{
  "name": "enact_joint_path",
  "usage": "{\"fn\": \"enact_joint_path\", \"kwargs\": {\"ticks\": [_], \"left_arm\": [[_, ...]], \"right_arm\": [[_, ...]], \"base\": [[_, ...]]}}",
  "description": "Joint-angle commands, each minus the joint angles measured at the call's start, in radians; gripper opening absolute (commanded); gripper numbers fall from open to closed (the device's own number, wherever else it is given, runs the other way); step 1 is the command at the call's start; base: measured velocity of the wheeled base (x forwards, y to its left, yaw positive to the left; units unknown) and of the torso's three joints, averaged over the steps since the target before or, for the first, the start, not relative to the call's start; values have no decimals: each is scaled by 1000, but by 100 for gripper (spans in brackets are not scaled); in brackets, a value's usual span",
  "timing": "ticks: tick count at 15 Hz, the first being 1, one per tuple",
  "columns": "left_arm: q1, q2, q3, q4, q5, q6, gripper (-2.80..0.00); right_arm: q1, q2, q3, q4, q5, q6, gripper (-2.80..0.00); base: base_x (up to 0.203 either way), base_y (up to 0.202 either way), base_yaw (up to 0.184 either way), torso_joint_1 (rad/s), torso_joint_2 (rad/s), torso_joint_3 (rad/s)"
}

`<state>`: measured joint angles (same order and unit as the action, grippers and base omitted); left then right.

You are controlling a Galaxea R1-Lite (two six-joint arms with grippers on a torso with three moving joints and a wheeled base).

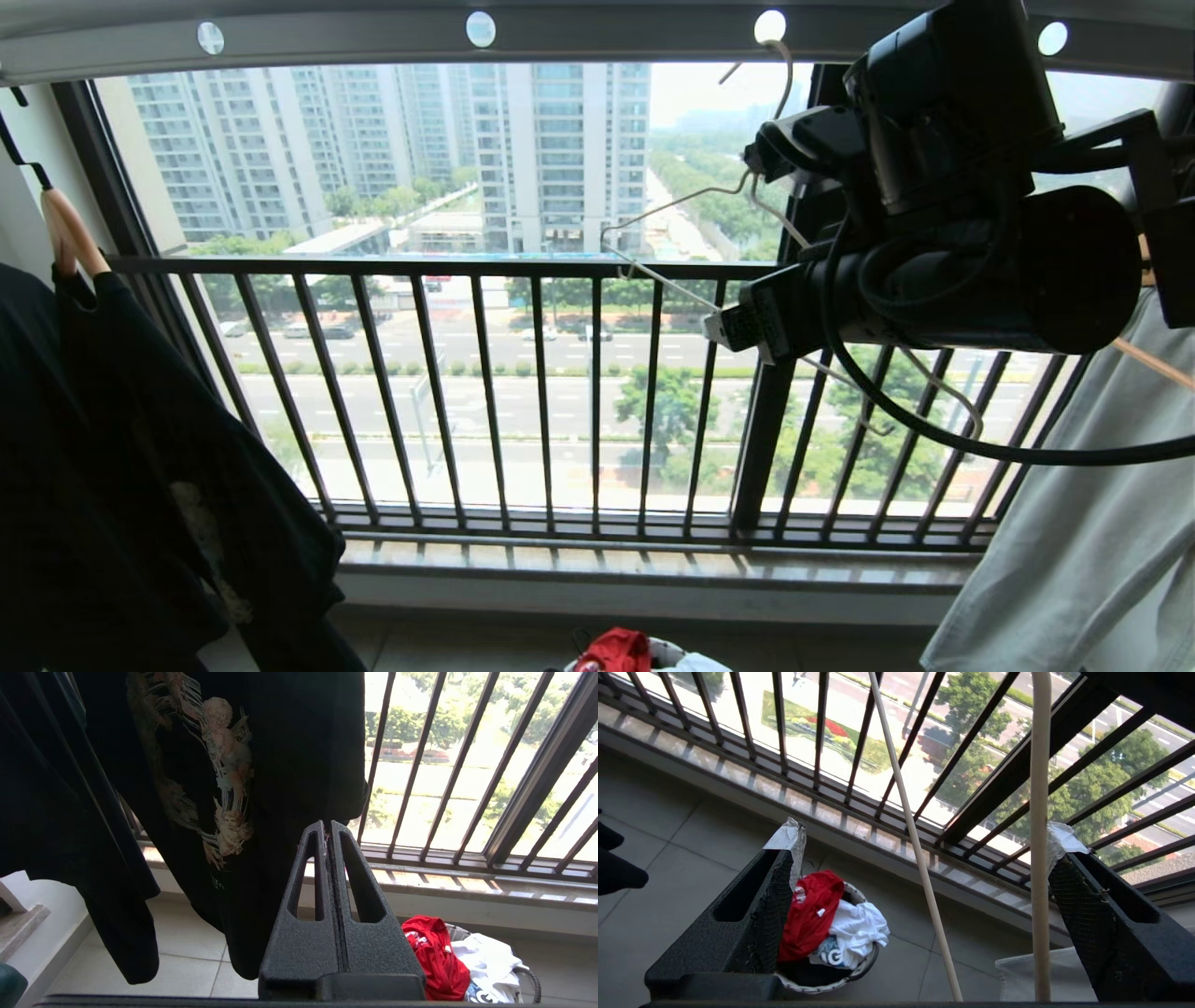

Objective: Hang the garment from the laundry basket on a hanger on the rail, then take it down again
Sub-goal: Pick up the clothes rack on the clothesline

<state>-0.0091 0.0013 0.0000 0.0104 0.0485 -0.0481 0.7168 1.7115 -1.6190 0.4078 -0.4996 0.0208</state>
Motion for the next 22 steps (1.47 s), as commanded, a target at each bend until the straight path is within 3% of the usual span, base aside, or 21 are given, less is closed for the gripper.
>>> {"fn": "enact_joint_path", "kwargs": {"ticks": [1,3,4,22], "left_arm": [[0,0,0,0,1,-1,-280],[0,0,0,0,1,-1,-280],[0,0,0,0,1,-1,-280],[0,0,0,0,1,-1,-280]], "right_arm": [[-5,-1,1,2,10,-9,0],[-5,-3,2,2,29,-21,0],[-5,-3,2,2,32,-21,-280],[-19,-18,-1,-43,38,-47,-280]], "base": [[0,0,0,0,0,0],[0,0,0,0,0,0],[0,0,0,0,0,0],[0,0,0,0,0,0]]}}
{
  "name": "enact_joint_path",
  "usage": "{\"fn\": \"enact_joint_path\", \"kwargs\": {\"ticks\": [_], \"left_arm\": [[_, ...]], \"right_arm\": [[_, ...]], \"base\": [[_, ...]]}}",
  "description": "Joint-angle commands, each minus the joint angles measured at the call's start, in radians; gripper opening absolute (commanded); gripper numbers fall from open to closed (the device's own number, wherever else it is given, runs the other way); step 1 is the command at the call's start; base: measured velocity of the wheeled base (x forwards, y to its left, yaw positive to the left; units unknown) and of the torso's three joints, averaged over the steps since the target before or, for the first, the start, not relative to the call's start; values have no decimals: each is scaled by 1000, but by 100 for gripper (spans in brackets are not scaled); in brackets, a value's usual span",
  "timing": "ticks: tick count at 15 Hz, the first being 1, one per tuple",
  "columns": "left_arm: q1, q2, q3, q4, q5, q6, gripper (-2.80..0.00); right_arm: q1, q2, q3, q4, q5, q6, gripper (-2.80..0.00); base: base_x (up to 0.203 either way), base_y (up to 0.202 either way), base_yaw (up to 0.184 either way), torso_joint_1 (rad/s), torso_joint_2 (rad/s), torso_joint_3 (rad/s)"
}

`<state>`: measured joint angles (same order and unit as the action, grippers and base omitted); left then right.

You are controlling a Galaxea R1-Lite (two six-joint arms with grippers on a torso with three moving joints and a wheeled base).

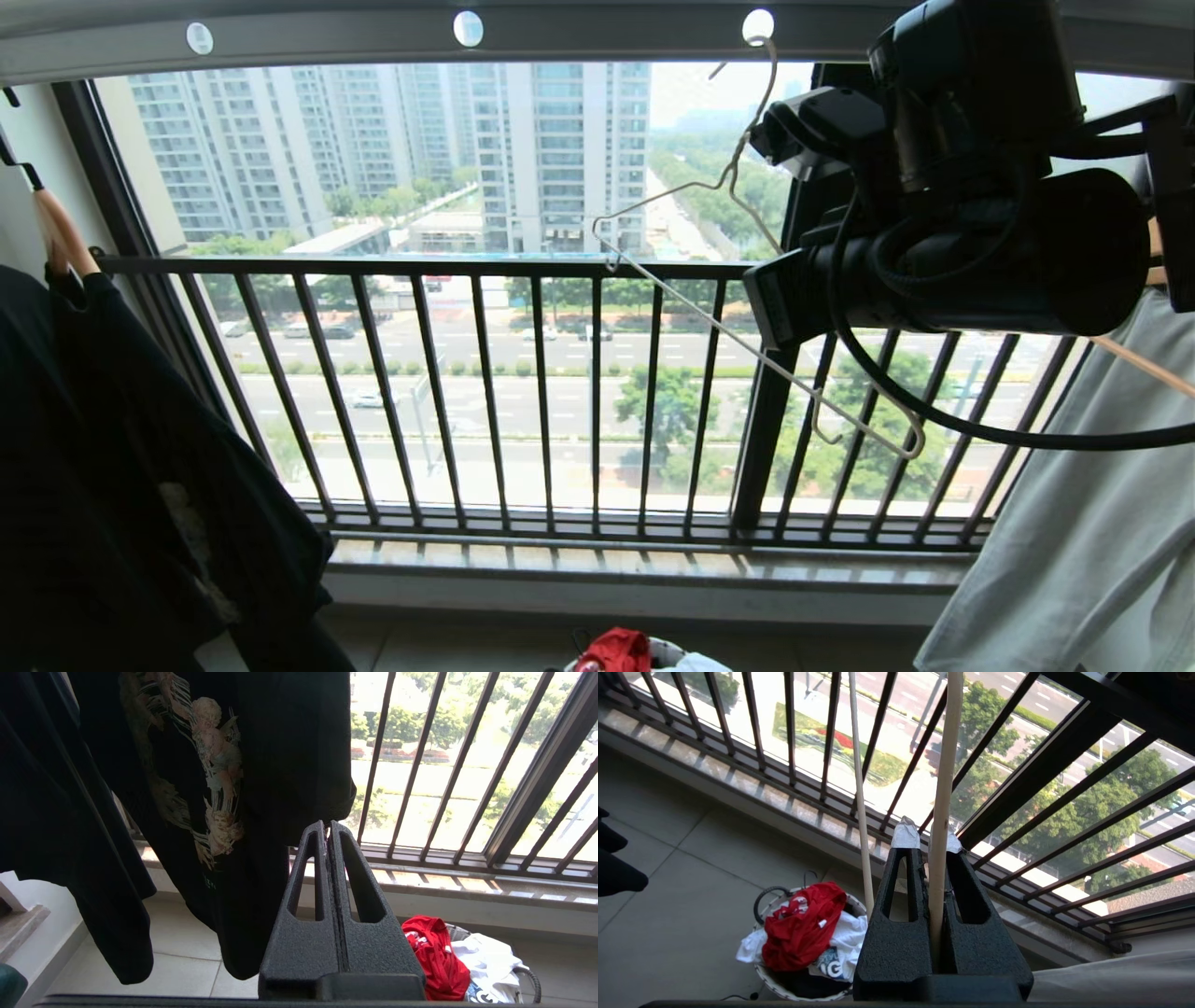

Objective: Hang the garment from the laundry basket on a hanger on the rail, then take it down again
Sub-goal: Pick up the clothes rack on the clothesline

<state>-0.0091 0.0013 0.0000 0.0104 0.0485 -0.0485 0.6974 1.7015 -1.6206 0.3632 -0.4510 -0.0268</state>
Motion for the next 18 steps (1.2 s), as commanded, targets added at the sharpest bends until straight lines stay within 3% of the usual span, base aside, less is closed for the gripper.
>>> {"fn": "enact_joint_path", "kwargs": {"ticks": [1,5,18], "left_arm": [[0,0,0,0,1,-1,-280],[0,0,0,0,1,-1,-280],[0,0,0,0,1,-1,-280]], "right_arm": [[1,-10,3,2,-31,4,-280],[1,-11,20,-35,-75,5,-280],[15,-94,45,-33,-74,2,-280]], "base": [[0,0,0,0,0,0],[0,0,0,0,0,0],[0,0,0,0,0,0]]}}
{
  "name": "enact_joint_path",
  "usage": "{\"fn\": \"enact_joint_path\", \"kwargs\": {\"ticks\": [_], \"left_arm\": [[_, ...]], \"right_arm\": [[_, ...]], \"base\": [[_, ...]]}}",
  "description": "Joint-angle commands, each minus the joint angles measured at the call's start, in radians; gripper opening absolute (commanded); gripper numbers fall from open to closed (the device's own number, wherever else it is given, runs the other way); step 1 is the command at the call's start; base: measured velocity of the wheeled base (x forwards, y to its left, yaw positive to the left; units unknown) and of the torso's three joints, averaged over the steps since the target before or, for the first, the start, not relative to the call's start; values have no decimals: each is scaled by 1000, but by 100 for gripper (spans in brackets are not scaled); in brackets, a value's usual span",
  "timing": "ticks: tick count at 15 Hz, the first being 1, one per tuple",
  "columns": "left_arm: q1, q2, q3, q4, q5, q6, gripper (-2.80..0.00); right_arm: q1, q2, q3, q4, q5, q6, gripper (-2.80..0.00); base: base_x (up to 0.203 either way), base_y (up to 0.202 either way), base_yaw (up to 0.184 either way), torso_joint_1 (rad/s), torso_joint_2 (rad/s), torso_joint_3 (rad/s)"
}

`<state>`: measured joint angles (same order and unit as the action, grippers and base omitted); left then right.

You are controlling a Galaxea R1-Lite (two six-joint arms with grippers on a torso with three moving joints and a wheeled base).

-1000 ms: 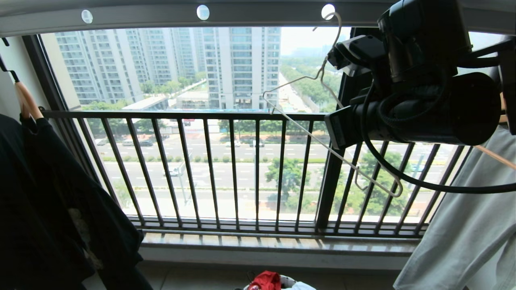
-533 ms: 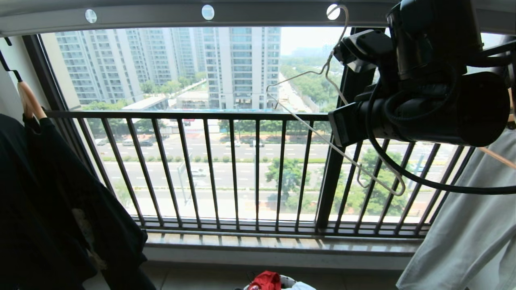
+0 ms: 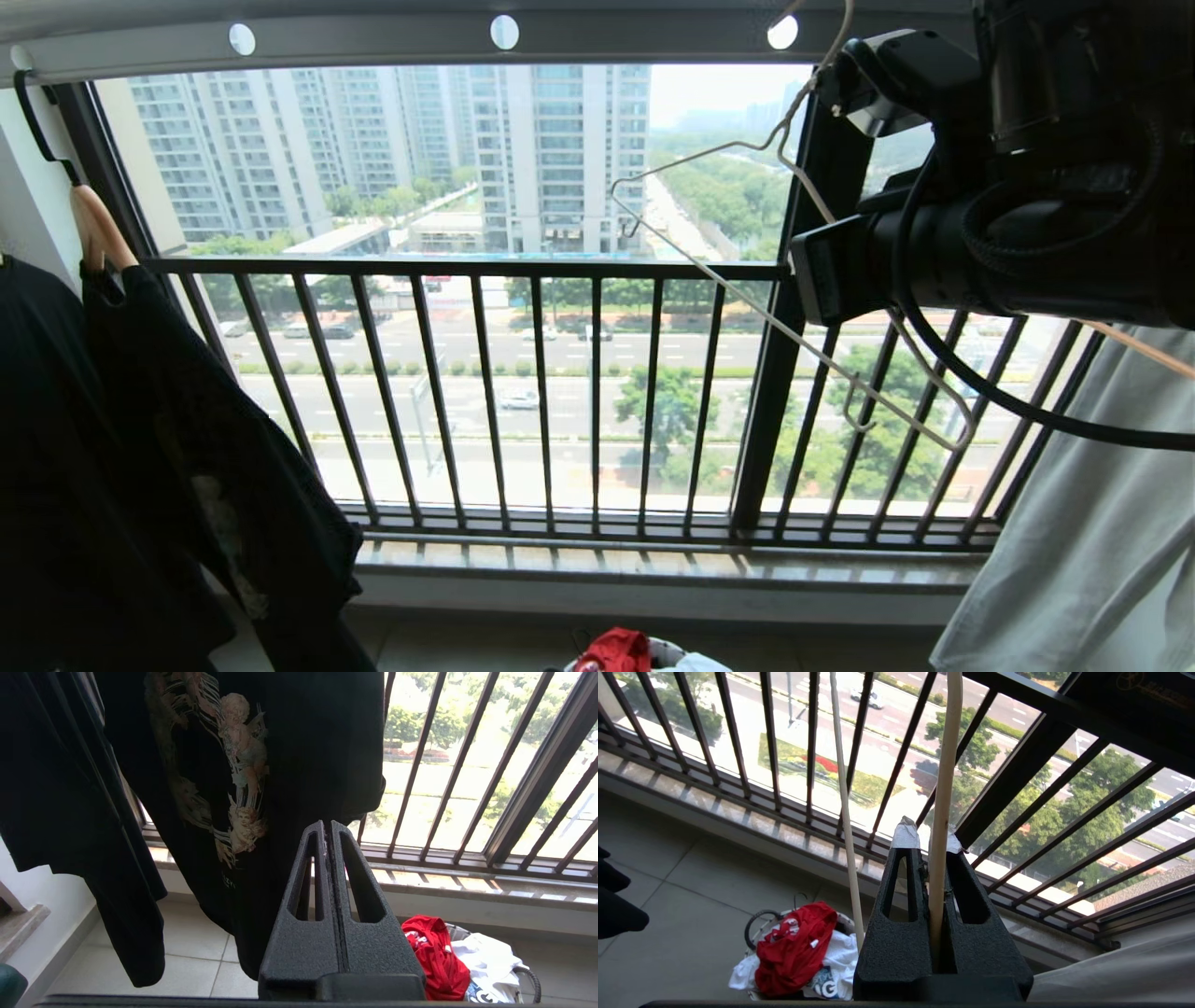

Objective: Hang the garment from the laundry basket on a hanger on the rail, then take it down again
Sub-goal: Pick up the clothes rack on the clothesline

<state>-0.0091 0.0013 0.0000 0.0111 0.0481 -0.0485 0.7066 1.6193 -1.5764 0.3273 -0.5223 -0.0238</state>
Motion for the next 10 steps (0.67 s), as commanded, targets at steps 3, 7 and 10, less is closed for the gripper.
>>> {"fn": "enact_joint_path", "kwargs": {"ticks": [3,7,10], "left_arm": [[0,0,0,0,1,-1,-280],[0,0,0,0,1,-1,-280],[0,0,0,0,1,-1,-280]], "right_arm": [[16,-29,12,3,-4,-2,-280],[25,-82,51,4,-4,-2,-280],[39,-136,81,4,-3,-3,-280]], "base": [[0,0,0,0,0,0],[0,0,0,0,0,0],[0,0,0,0,0,0]]}}
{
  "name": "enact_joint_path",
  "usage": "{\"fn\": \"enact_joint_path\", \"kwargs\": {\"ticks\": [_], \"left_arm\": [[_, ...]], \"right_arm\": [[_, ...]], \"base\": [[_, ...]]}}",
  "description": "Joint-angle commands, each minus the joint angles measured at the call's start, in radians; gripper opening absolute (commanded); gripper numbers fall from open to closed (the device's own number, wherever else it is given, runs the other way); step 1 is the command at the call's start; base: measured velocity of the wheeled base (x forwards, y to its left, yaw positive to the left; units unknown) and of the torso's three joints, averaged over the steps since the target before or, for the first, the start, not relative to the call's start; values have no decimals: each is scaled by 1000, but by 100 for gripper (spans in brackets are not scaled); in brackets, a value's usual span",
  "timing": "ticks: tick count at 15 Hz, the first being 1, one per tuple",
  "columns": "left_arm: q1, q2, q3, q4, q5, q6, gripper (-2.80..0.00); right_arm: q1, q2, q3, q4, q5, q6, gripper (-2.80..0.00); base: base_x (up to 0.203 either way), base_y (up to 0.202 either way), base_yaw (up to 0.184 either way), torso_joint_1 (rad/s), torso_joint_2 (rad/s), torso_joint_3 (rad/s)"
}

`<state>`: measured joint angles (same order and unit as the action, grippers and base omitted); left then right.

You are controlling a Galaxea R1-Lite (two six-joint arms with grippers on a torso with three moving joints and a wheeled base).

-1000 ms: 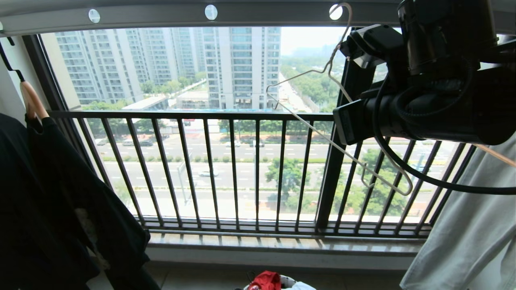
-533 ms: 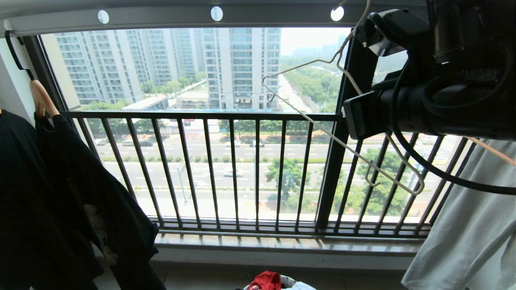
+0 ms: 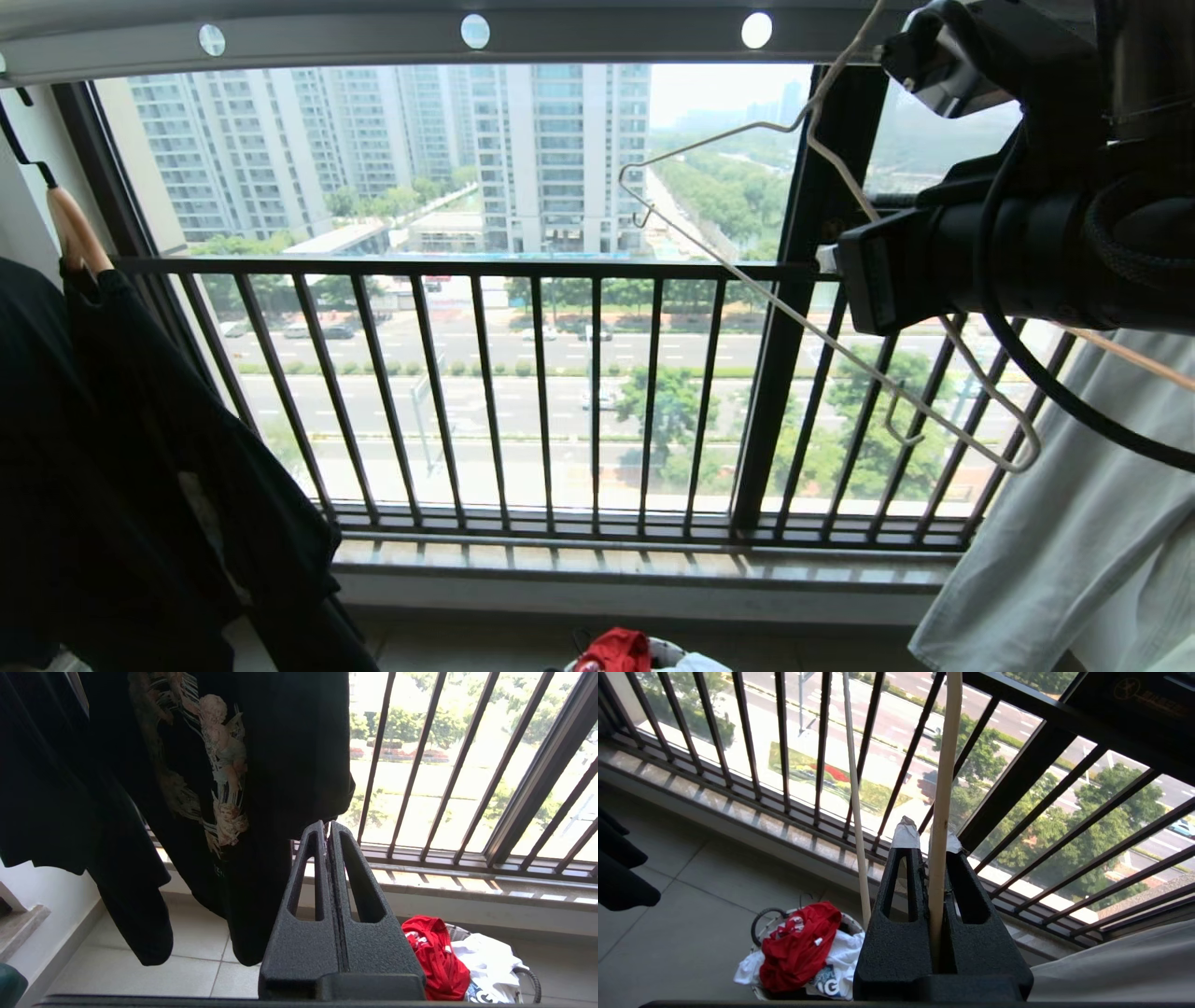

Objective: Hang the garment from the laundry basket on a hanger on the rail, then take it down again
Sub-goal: Pick up the clothes rack on the clothesline

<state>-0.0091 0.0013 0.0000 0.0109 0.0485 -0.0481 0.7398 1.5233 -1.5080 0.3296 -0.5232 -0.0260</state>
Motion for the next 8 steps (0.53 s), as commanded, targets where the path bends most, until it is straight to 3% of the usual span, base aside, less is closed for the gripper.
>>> {"fn": "enact_joint_path", "kwargs": {"ticks": [1,6,8], "left_arm": [[0,0,0,0,1,-1,-280],[0,0,0,0,1,-1,-280],[0,0,0,0,1,-1,-280]], "right_arm": [[9,-61,22,3,-2,-3,-280],[11,-217,204,1,18,-1,-280],[11,-290,299,0,65,0,-280]], "base": [[0,0,0,0,0,0],[0,0,0,0,0,0],[0,0,0,0,0,0]]}}
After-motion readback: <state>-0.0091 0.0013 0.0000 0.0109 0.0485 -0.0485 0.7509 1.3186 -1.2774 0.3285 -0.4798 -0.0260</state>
